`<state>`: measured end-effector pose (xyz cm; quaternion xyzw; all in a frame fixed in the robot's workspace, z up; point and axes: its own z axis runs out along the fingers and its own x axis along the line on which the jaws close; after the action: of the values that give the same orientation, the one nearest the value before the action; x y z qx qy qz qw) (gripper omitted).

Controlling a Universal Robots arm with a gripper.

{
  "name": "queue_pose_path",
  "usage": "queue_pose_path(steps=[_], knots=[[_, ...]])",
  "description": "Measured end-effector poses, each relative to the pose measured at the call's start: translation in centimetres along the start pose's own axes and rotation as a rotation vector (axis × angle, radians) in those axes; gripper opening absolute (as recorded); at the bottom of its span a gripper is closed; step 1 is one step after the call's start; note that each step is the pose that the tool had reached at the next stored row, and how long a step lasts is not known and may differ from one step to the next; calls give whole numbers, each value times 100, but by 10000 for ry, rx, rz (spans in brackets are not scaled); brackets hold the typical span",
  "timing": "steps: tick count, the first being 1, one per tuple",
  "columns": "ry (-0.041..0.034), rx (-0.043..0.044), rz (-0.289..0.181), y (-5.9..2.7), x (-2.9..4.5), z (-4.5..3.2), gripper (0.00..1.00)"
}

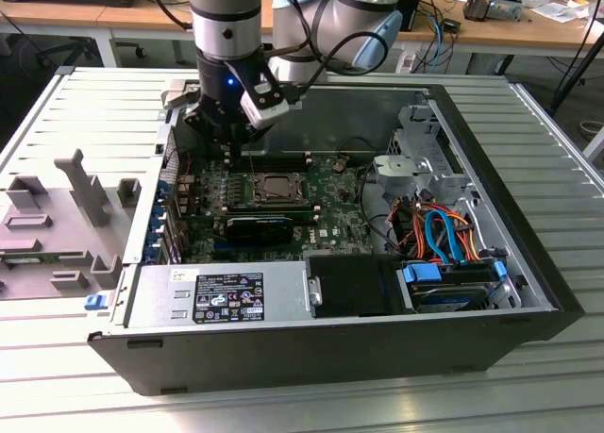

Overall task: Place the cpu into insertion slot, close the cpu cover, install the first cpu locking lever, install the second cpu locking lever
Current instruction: 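Install the first cpu locking lever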

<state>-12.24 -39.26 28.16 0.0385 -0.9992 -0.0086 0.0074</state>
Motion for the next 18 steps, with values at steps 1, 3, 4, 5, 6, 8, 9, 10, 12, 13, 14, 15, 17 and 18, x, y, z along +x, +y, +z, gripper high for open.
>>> queue_pose_path(steps=[1, 3, 4, 5, 6, 8, 9, 10, 12, 13, 14, 15, 17, 18], knots=[[1, 1, 1, 6, 0, 6, 11], [1, 2, 0, 12, -1, 23, 11], [1, 1, -1, 13, -2, 31, 11], [2, 2, -1, 14, -2, 41, 11], [2, 1, 0, 14, -1, 48, 11], [1, -9, 1, 14, -1, 62, 11], [0, -16, 2, 14, -1, 68, 11], [-1, -25, 1, 13, -1, 77, 11], [-1, -38, 0, 13, -2, 98, 11], [-2, -39, 0, 13, -2, 103, 11], [-2, -40, 0, 13, -2, 108, 11], [-2, -43, 0, 13, -2, 114, 11], [-3, -47, 0, 13, -2, 125, 11], [-3, -48, -1, 12, -3, 131, 11]])
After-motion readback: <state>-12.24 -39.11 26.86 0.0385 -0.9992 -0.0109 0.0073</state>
